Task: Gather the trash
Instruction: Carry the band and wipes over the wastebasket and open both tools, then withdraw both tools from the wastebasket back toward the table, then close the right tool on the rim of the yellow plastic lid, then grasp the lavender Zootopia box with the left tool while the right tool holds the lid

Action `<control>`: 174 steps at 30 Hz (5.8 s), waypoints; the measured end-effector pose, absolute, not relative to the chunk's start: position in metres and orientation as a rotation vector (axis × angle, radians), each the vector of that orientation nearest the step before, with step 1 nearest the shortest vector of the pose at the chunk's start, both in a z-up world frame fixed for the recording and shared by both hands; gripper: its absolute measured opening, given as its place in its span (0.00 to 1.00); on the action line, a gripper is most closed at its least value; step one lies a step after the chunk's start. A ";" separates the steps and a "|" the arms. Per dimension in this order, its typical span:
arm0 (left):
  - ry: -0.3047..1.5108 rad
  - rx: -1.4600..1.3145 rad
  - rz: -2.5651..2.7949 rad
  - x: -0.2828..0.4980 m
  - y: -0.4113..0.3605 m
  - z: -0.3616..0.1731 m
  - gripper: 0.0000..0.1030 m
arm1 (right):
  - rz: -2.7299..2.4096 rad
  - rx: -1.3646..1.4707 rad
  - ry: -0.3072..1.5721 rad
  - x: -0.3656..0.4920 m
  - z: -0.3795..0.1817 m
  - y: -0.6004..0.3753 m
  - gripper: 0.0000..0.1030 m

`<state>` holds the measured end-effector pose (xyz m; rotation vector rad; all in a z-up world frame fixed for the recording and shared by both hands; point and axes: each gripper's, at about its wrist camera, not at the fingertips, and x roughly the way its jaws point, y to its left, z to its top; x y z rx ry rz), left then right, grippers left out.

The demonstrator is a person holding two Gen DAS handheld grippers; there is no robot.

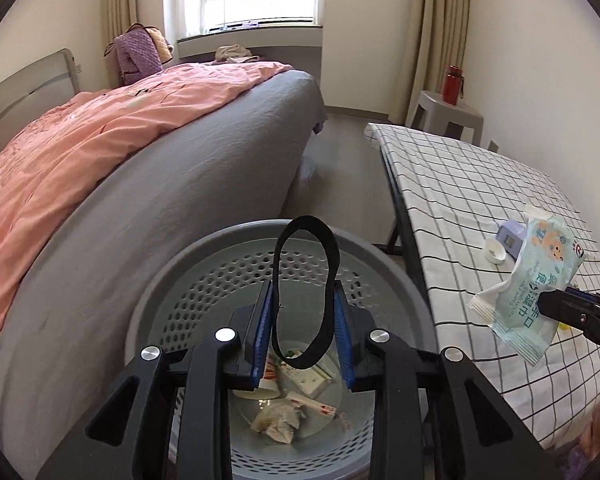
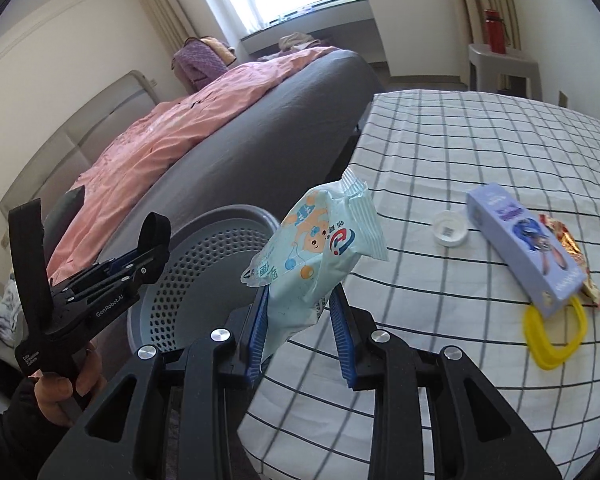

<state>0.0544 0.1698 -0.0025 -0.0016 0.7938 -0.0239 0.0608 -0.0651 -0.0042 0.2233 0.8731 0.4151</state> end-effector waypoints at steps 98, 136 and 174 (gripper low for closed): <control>0.824 0.033 -0.110 0.035 0.032 -0.019 0.68 | 0.110 0.159 0.969 0.041 -0.054 -0.262 0.71; 0.828 0.057 -0.129 0.032 0.015 -0.036 0.68 | 0.142 0.004 1.011 0.040 -0.079 -0.203 0.68; 1.035 0.070 -0.326 0.123 -0.138 -0.045 0.68 | 0.055 0.230 0.830 0.007 -0.006 -0.314 0.68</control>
